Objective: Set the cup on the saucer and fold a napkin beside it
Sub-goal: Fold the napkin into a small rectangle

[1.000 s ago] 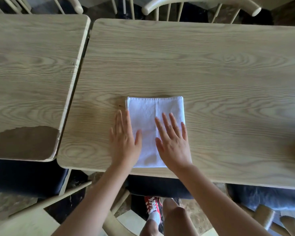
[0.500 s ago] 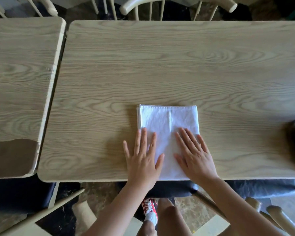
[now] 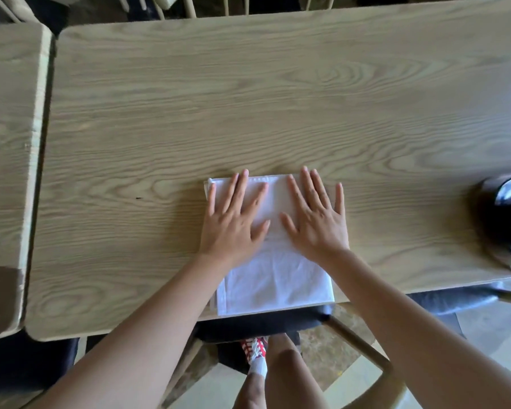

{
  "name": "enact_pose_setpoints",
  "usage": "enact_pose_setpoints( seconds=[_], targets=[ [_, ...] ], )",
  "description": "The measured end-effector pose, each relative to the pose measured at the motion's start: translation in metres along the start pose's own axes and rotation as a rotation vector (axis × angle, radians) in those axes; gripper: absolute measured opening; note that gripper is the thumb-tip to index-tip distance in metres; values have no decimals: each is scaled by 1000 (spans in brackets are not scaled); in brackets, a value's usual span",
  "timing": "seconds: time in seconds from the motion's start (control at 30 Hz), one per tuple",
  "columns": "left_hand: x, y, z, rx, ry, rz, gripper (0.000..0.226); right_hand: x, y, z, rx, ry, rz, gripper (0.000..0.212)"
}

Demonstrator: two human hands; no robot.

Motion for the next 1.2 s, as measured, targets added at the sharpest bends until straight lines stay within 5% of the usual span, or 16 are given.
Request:
enact_pose_setpoints(
  seconds=[0.37,0.5,0.7,1.2],
  targets=[
    [-2,18,16,-7,22,38,70,-2,10,15,-40,-36,-1,65],
    [-26,81,11,-4,74,-143,66,7,60,21,-107,15,138,60],
    [-22,112,-7,102,13,-132,68,9,98,-7,37,120,225,66],
    [6,127,3,208,-52,-169,84,-10,115,-6,95,139,336,89]
  ],
)
Point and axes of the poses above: each hand's wrist, its own y-axis away from the middle knuckle, its own z-axis out of the back of the hand, x = y × z, the point moved 8 cm from there along -y, towards the middle knuckle, and after that the axes turned 6 degrees about y, right-handed, at the moved point
